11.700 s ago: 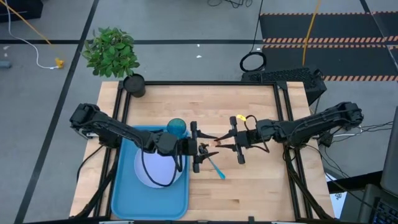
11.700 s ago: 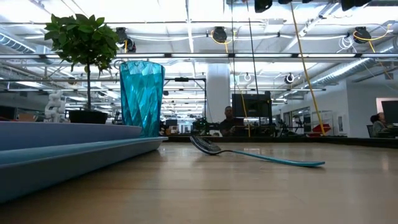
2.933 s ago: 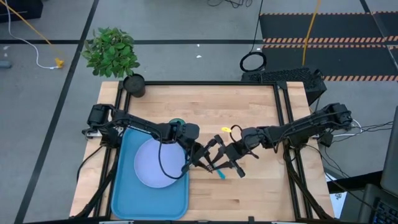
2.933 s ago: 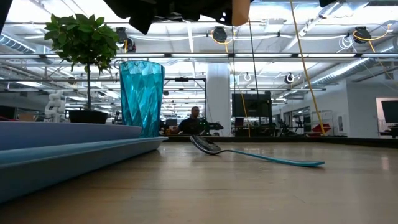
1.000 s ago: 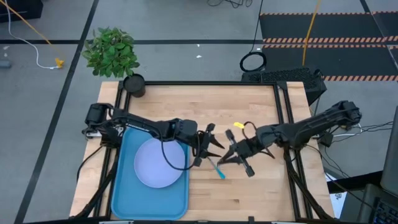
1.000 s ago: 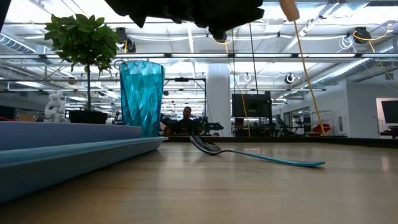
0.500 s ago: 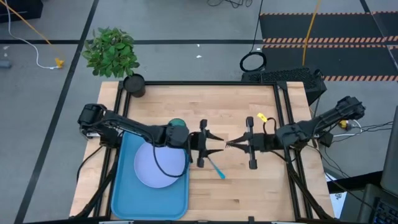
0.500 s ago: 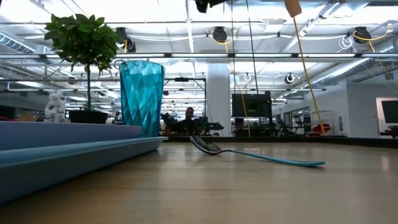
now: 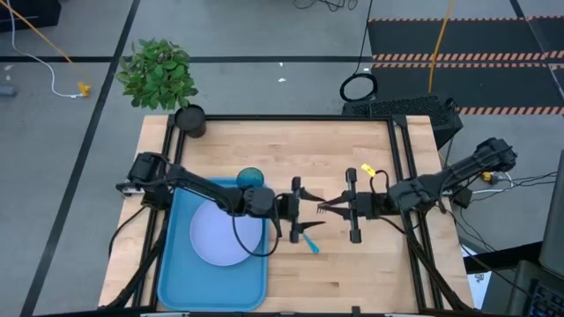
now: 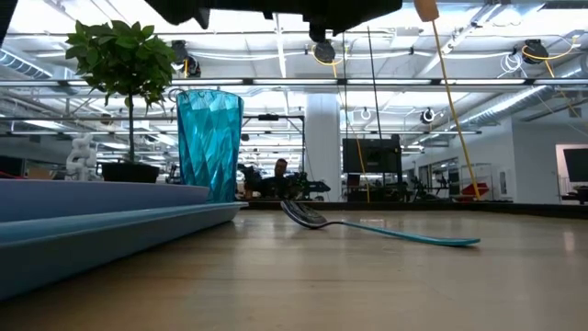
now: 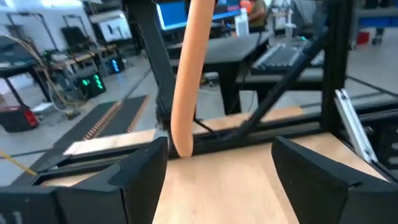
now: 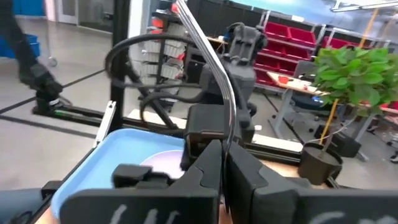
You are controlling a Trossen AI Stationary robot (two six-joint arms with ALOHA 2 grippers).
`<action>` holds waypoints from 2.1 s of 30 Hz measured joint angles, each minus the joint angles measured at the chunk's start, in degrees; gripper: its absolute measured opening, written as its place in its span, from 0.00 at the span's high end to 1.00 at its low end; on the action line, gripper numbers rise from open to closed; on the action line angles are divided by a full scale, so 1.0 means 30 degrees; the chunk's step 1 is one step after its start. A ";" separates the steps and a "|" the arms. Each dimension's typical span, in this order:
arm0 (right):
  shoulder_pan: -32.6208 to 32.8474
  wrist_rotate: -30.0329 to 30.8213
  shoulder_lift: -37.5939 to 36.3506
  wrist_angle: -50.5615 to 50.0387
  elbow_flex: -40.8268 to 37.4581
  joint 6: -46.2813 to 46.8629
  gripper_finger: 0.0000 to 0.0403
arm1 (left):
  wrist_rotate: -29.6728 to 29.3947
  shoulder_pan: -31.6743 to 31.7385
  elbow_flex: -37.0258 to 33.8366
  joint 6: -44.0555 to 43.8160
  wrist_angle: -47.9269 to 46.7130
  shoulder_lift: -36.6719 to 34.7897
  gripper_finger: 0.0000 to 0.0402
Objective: Pick and place plate/cup/fork/spoon on tray
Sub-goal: Put the yellow fork to the right of the purple plate on the blue tray
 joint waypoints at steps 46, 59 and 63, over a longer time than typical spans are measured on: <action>-0.0117 -0.0073 0.1306 0.3400 0.0022 -0.1355 1.00 | 0.4283 0.1527 0.0911 -0.0177 0.1307 0.0827 0.61; -0.0124 -0.1458 0.1306 0.3956 0.0000 -0.1306 1.00 | 0.5963 0.1711 0.0911 -0.0317 0.1365 0.0827 0.87; -0.0124 -0.1523 0.1306 0.3650 0.0000 -0.0565 1.00 | 0.5940 0.1649 0.0911 -0.0361 0.1281 0.0827 0.87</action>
